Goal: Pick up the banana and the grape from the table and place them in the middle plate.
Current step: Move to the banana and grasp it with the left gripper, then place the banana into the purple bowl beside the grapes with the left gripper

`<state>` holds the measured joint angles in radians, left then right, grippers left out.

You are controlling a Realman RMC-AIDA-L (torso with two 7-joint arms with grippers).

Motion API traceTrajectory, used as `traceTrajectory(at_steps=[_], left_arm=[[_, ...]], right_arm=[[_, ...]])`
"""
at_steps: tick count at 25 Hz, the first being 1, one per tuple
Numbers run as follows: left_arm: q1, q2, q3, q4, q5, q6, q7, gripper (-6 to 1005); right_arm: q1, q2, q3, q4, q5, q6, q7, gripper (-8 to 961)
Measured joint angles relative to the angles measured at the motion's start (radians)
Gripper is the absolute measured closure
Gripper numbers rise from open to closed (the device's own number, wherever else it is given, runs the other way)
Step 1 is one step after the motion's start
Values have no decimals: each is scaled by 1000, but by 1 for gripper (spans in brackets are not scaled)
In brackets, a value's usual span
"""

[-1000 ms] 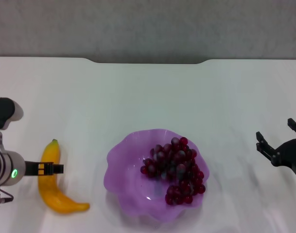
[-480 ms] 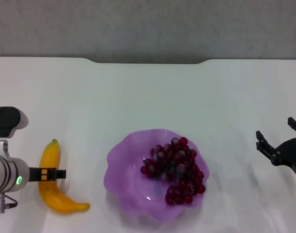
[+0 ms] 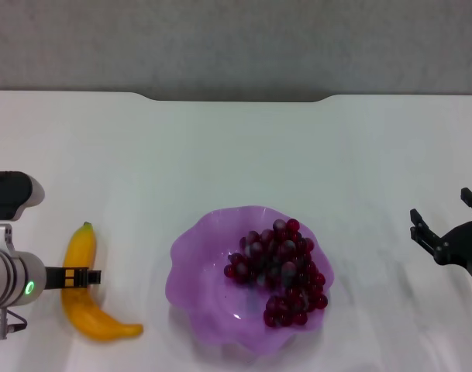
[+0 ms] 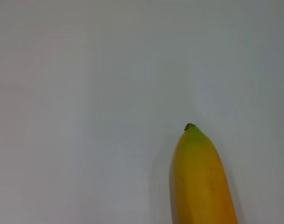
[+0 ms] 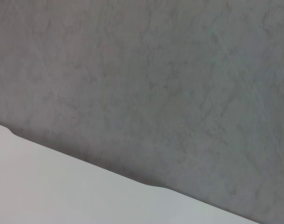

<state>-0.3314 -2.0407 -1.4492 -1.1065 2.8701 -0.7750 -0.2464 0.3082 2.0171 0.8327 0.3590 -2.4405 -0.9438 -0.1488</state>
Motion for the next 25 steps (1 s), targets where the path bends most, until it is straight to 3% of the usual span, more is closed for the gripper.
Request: traceTrajectory(at_steps=[10,18,25], left_arm=[[0,1,0,-2,0,1,3,483],[10,1,8,-42,0,-1,10,479],[47,3,-30,-253,-3,-130,92,476]], right_arm=[[-1,0,-2,0,0,-10,0,62],[-3,-1,-2,-3,0,-11,-1,62],[-3,-2,-4,-9,0,-6,-1,62]])
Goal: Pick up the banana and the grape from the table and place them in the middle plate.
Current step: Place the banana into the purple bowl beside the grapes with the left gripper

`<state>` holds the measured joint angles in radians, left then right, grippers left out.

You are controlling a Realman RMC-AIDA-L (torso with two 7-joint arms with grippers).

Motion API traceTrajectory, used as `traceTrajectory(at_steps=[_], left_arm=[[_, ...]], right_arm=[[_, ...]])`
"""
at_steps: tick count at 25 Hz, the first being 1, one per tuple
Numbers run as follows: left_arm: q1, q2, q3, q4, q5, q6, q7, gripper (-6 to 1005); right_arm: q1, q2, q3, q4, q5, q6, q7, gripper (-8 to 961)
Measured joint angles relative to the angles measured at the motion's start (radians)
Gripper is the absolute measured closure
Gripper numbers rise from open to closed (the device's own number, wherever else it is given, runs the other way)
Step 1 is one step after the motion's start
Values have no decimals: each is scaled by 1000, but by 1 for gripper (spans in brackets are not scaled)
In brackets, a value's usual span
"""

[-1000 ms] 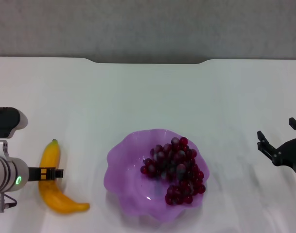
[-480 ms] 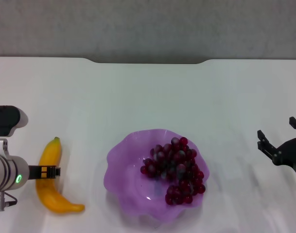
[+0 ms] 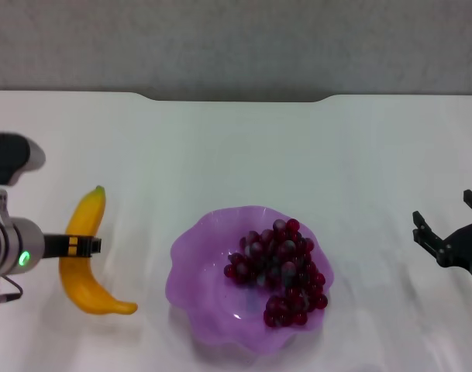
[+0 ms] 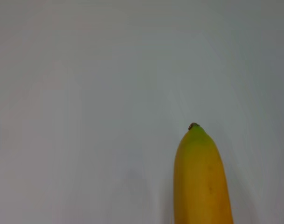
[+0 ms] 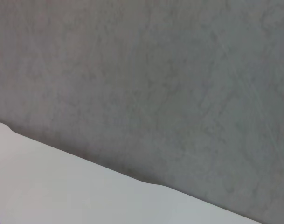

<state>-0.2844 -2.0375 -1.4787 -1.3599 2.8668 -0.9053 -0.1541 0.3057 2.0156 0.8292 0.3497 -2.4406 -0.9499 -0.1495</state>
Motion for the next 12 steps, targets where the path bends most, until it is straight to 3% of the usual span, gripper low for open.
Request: traceTrajectory(at_steps=[5,12], left_arm=[[-9,0,-56,-101,-64,-156,63,473],[3,0,-75,-212,-239,-253,176,470]], right_arm=[[1,0,-1,-2,0,5,0,62],[0,1,-1,-5,0,6,0,62]])
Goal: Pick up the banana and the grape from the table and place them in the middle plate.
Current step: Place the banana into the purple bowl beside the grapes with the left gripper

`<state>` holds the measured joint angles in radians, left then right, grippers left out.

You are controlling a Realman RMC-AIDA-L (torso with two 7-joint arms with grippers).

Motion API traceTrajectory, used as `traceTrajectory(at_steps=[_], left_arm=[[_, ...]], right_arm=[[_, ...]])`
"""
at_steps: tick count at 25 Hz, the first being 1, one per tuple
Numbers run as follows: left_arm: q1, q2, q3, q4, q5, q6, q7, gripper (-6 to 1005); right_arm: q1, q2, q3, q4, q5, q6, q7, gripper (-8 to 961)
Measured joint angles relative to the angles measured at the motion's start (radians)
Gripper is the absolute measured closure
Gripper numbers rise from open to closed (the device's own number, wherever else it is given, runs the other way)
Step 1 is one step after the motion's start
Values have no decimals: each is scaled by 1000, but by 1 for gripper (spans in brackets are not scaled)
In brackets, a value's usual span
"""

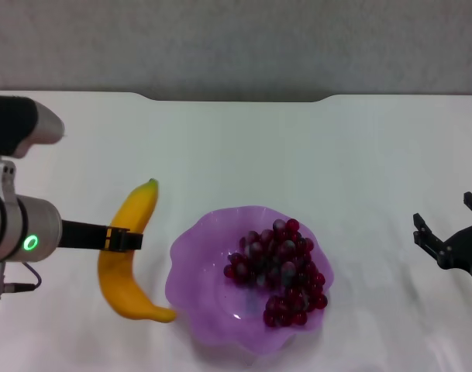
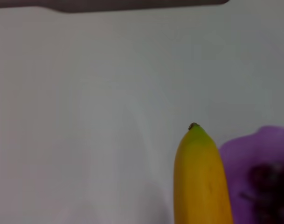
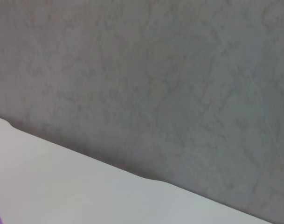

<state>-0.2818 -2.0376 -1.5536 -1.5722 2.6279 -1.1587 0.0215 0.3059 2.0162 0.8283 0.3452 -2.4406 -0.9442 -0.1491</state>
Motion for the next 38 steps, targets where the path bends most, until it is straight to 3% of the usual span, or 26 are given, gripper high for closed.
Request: traceTrajectory(at_steps=[6,15,20,27,38], left_arm=[[28,-1,-104,-47,-280,-80,158,467],[-16,-1,-117,74,-462,-129,262,462],[-19,-4,-99,184,-514,2,292,460],[-25,-4,-101,339,-728,147,456,457],[-33,-9,77,534,-962,385,670,451]], right_arm=[[2,-1,0,0,0,1,0,62],[1,1,0,0,0,2,0,62],[0,1,0,1,0,2,0,62],[-1,1,0,0,0,2,0,62],[3,1,0,1,0,2,-1,62]])
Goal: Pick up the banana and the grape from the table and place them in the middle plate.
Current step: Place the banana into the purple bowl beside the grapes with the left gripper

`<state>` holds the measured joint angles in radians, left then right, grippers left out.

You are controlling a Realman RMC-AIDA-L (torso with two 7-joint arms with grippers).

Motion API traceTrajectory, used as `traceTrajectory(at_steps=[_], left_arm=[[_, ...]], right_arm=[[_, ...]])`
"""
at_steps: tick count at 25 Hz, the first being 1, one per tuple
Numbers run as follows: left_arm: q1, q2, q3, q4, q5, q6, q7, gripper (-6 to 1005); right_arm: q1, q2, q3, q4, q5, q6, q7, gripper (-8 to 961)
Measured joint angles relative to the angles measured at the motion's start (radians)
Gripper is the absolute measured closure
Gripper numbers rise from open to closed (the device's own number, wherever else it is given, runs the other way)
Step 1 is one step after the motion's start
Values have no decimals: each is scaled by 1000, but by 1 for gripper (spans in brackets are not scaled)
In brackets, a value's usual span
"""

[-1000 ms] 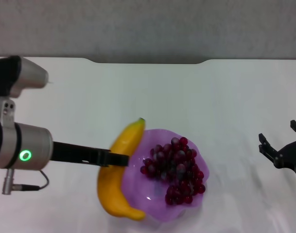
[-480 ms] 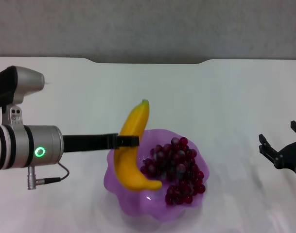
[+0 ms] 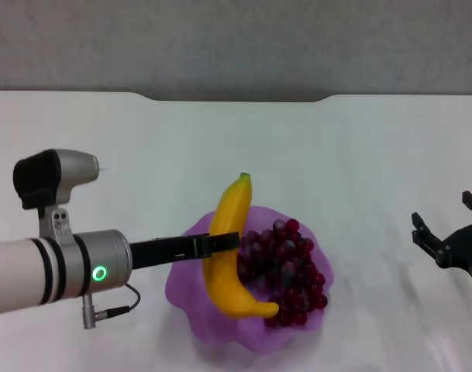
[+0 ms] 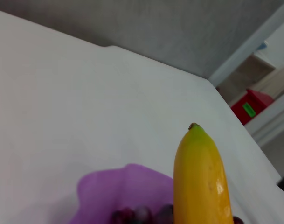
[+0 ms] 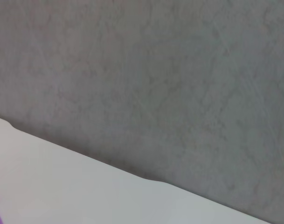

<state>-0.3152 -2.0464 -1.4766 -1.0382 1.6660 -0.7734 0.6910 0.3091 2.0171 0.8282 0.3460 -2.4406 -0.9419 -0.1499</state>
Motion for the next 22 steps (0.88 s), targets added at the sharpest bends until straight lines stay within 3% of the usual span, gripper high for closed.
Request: traceTrajectory(at_steps=[10,22], left_arm=[[-8,-2,63,135,-212,154,170,446],[5,-4,133,183,-298,190,247,440]], right_arm=[[1,0,-1,-1,0,0,0,62],[3,0,-2,-1,0,1,0,62]])
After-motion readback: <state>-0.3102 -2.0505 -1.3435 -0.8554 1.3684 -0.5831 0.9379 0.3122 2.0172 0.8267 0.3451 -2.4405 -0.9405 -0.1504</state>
